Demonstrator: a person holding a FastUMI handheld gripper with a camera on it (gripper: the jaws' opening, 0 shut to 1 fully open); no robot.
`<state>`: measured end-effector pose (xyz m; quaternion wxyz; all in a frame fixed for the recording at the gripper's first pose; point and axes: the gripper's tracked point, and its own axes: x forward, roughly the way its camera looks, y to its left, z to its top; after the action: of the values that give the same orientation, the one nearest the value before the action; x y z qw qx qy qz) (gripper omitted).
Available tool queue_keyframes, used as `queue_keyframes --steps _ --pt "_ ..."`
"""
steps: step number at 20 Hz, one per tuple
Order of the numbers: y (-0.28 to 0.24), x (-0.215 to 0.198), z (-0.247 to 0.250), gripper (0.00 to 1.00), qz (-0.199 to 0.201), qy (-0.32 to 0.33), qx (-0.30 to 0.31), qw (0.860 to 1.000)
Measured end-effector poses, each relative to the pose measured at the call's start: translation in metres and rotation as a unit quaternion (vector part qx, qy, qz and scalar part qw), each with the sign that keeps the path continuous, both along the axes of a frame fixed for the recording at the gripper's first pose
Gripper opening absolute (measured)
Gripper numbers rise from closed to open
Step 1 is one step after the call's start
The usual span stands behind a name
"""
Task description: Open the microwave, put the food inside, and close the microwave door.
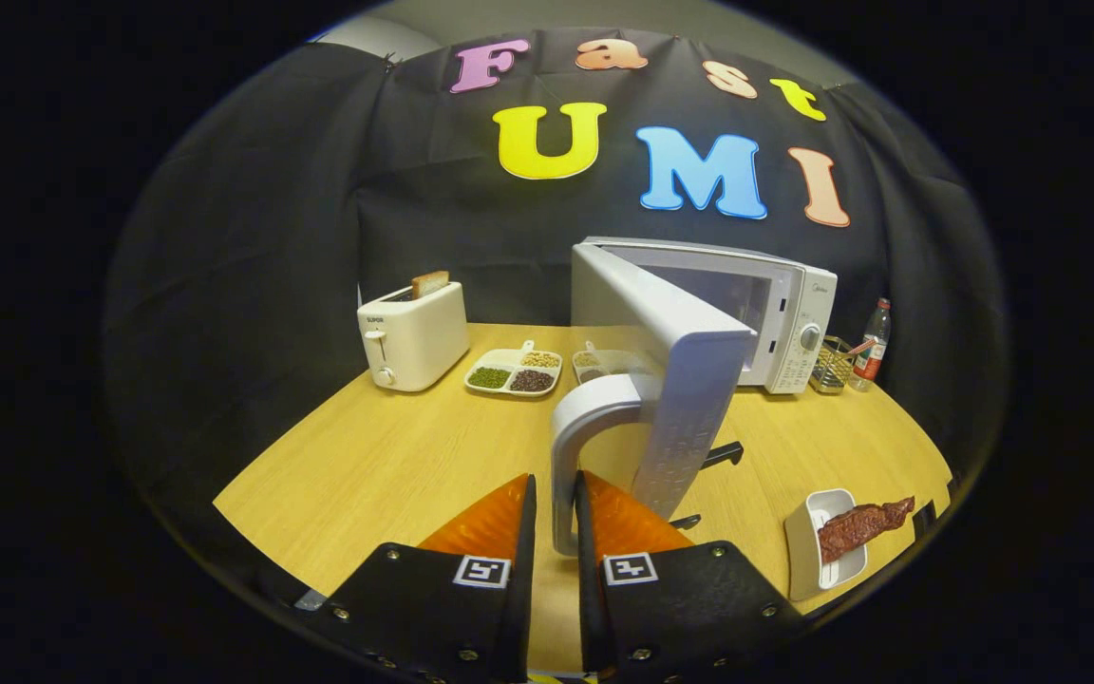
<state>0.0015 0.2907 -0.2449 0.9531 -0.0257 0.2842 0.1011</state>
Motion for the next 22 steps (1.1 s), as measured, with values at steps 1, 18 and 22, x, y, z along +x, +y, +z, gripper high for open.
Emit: queue_keyframes --steps 1,18,22 --pt "0.009 -0.005 0.002 0.21 0.005 -0.001 0.002 1.000" --pt "0.057 -0.063 0.134 1.00 0.220 -0.075 0.125 0.965" --pt "-0.024 -0.030 0.161 1.00 0.161 -0.120 0.092 0.975"
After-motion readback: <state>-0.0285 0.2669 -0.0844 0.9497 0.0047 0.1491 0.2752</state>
